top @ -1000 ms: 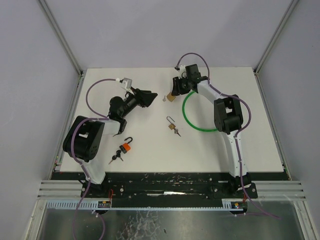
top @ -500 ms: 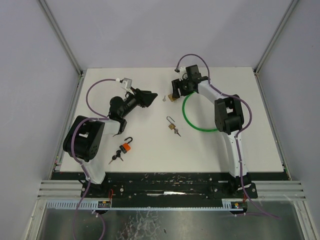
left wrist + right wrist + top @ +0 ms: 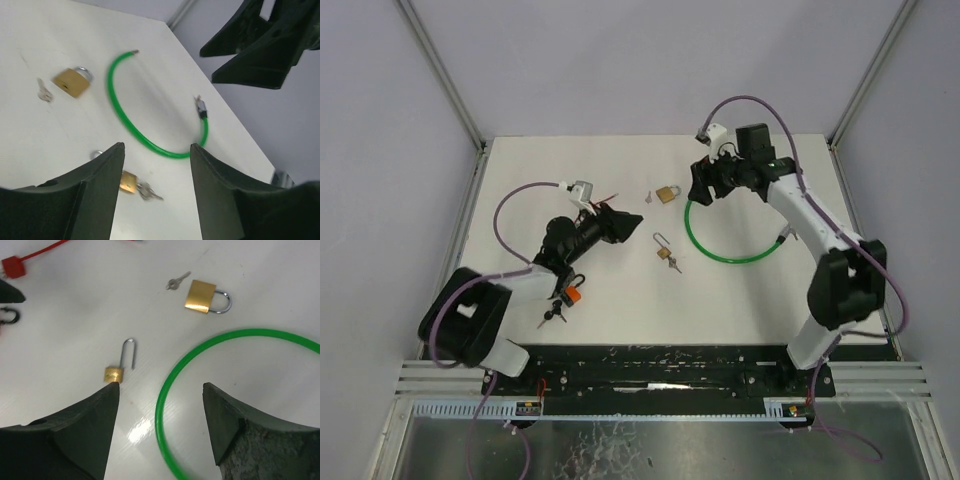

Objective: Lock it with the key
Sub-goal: Place the lock at the center of the board.

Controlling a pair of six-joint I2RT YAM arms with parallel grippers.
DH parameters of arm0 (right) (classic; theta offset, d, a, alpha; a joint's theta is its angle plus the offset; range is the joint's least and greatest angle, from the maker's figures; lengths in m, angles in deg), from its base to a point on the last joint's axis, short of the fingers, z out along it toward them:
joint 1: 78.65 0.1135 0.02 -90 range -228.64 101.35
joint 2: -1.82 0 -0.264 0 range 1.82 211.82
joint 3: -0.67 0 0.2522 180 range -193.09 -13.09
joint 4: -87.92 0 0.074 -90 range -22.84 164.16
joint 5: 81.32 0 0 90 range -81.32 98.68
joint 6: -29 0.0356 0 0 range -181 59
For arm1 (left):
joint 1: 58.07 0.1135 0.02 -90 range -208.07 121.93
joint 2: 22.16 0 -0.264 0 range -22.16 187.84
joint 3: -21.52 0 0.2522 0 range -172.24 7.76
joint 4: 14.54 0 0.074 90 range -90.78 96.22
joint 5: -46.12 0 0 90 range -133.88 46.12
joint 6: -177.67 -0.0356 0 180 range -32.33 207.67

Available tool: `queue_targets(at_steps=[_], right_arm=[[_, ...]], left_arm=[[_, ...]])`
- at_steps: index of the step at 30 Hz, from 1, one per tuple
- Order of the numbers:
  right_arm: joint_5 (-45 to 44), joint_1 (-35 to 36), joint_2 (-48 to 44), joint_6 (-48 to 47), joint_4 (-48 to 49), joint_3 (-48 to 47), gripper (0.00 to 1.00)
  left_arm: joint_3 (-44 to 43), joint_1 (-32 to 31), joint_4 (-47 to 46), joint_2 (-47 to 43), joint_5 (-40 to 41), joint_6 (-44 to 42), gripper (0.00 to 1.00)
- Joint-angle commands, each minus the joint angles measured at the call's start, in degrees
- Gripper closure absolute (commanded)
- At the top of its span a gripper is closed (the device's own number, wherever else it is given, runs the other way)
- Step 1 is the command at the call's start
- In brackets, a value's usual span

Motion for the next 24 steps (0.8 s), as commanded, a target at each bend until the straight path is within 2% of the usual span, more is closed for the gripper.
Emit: queue_targets(at_steps=[1, 3, 6, 7, 9, 10, 11, 15, 17, 19, 21, 24], right_arm=[[4.3, -0.1, -17.5, -9.3, -6.2, 9.6, 0.25], [3.6, -0.2, -24.8, -11.9, -6.9, 15.6, 0.23], [3.7, -0.6, -35.2, -12.7, -4.3, 26.1, 0.21], [4.7, -1.0, -38.4, -12.8, -2.6, 30.1, 0.19], [12.4, -3.5, -44.2, -15.6, -0.3, 38.0, 0.18], [15.4, -5.1, -46.7, -16.1, 0.9, 40.2, 0.16], [18.0, -6.8, -49.5, -15.4, 2.3, 41.7, 0.15], [25.7, -10.5, -53.3, -13.9, 4.2, 43.6, 0.15], [25.5, -10.6, -53.4, -14.7, 3.9, 43.6, 0.15], [23.9, -10.6, -52.5, -15.7, 2.6, 43.1, 0.15], [21.8, -10.6, -50.6, -16.1, 0.9, 41.8, 0.15], [18.9, -10.6, -48.0, -16.1, -1.5, 39.6, 0.15]], left_arm=[[5.3, -6.6, 10.0, -15.6, 9.7, 0.3, 0.46], [6.8, -11.2, 17.3, -24.7, 15.8, -0.5, 0.46], [7.7, -17.7, 27.5, -33.4, 23.0, -0.6, 0.46], [7.9, -19.8, 29.9, -35.6, 24.9, -0.3, 0.45], [8.8, -21.5, 32.9, -38.3, 26.7, 0.8, 0.45], [9.7, -21.8, 32.5, -39.0, 26.3, 1.4, 0.44], [11.8, -21.7, 30.5, -39.4, 25.4, 2.0, 0.39], [20.9, -21.7, 12.5, -40.1, 26.2, 6.9, 0.02], [23.7, -21.6, 6.7, -40.5, 28.0, 9.9, 0.00], [23.8, -21.4, 6.2, -40.8, 28.3, 10.7, 0.00], [19.9, -21.1, 13.9, -40.5, 27.2, 10.6, 0.00], [9.2, -21.0, 32.2, -35.4, 27.5, 10.1, 0.00]])
